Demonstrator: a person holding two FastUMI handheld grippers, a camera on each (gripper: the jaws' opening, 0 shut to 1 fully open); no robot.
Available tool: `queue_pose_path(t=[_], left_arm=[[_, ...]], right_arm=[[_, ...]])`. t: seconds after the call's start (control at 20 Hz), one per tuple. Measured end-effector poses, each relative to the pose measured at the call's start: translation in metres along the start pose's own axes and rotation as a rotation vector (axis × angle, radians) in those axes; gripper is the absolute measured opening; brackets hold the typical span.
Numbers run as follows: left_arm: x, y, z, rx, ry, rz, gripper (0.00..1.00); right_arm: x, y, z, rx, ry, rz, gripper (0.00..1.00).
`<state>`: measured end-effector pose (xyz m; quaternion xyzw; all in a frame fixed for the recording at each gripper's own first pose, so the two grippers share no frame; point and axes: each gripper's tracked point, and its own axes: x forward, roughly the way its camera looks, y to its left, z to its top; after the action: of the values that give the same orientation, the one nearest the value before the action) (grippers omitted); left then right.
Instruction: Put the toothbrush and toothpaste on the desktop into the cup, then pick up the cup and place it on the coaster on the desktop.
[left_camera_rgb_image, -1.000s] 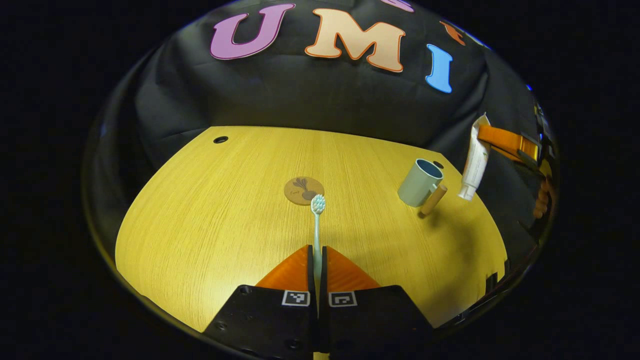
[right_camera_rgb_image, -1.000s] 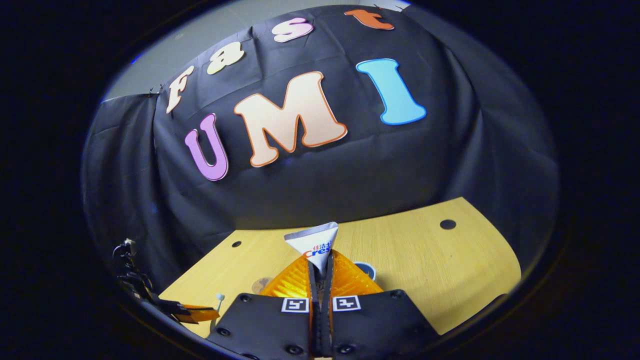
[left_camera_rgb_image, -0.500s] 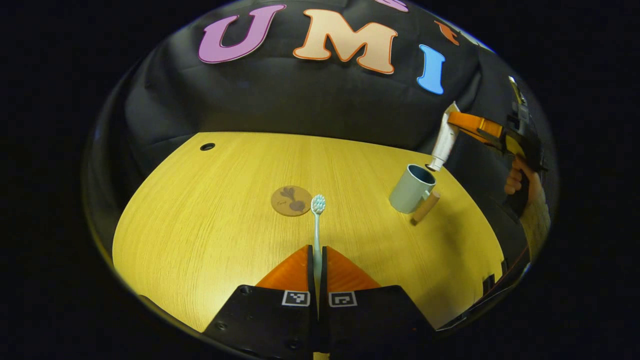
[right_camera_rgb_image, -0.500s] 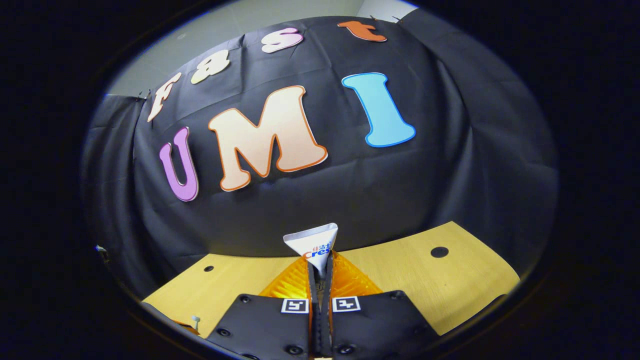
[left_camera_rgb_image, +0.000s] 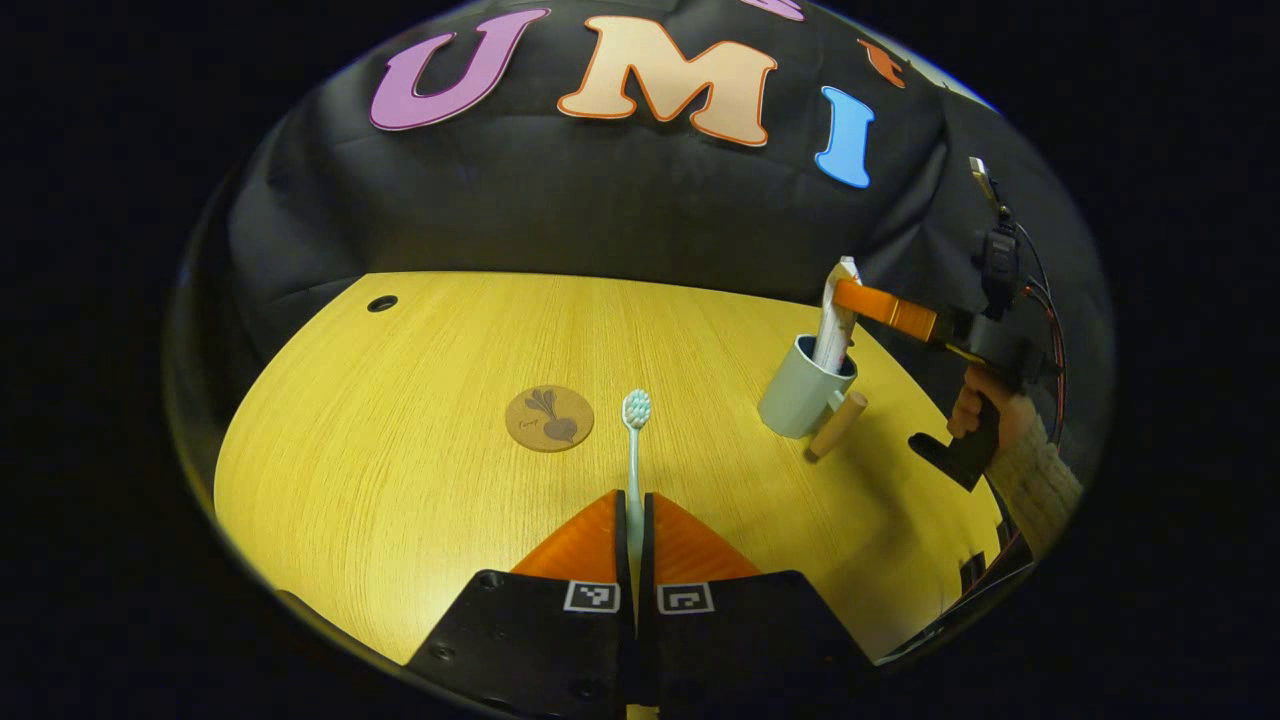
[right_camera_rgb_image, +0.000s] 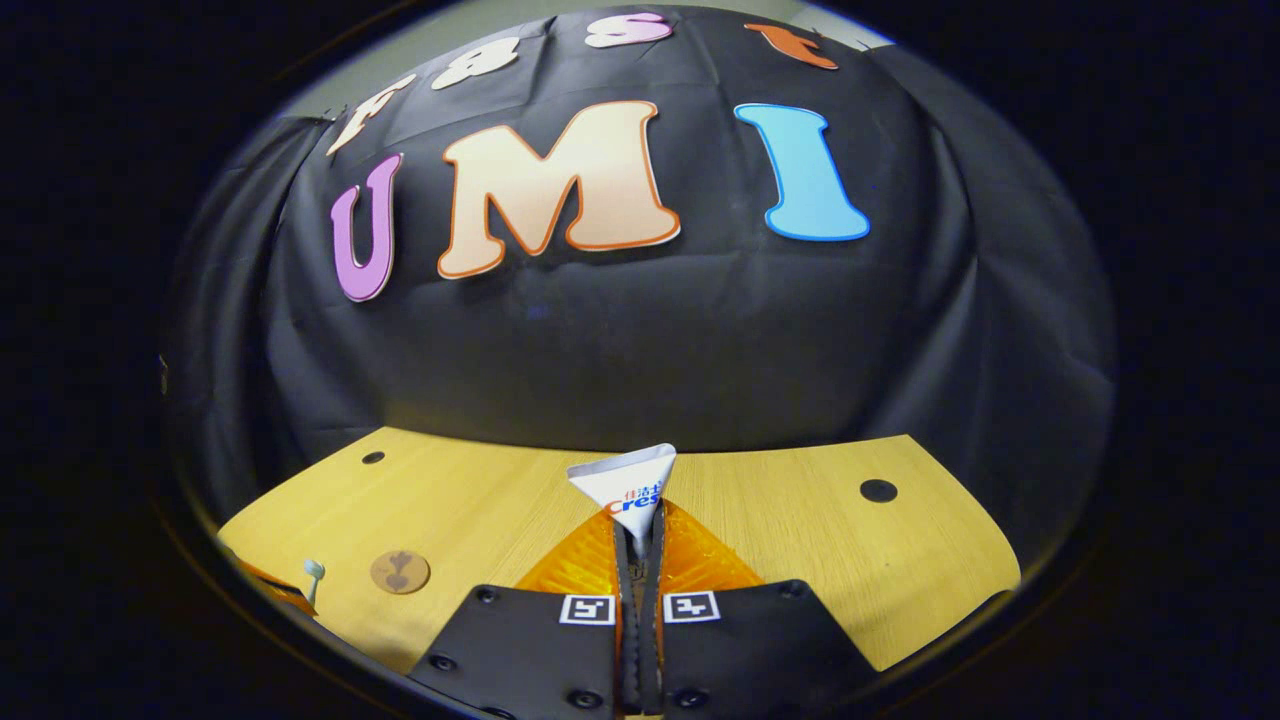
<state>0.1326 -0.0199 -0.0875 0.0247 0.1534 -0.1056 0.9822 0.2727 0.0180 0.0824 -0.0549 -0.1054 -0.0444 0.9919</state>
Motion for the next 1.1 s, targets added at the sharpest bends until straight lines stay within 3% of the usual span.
queue_pose_path(t=[0.2,0.45,0.6,0.65,0.8,1.1], left_arm=[[0.004,0.0,0.007,0.001,-0.02,-0.004,0.0],[0.008,-0.006,0.012,0.02,-0.039,-0.021,0.0],[0.01,-0.011,0.017,0.032,-0.051,-0.032,0.0],[0.009,-0.013,0.019,0.034,-0.057,-0.036,0.0],[0.011,-0.024,0.036,0.022,-0.095,-0.059,0.0],[0.017,-0.055,0.082,0.02,-0.193,-0.125,0.0]], right_arm=[[0.002,-0.005,-0.017,0.015,0.034,-0.015,0.04],[-0.013,-0.003,-0.032,0.026,0.065,0.016,0.18],[-0.019,-0.004,-0.018,0.035,0.014,-0.002,0.43],[-0.021,-0.003,-0.017,0.034,0.009,0.003,0.43],[-0.036,-0.004,-0.014,0.051,0.001,0.013,0.99],[-0.087,-0.036,-0.008,0.064,-0.006,-0.057,1.0]])
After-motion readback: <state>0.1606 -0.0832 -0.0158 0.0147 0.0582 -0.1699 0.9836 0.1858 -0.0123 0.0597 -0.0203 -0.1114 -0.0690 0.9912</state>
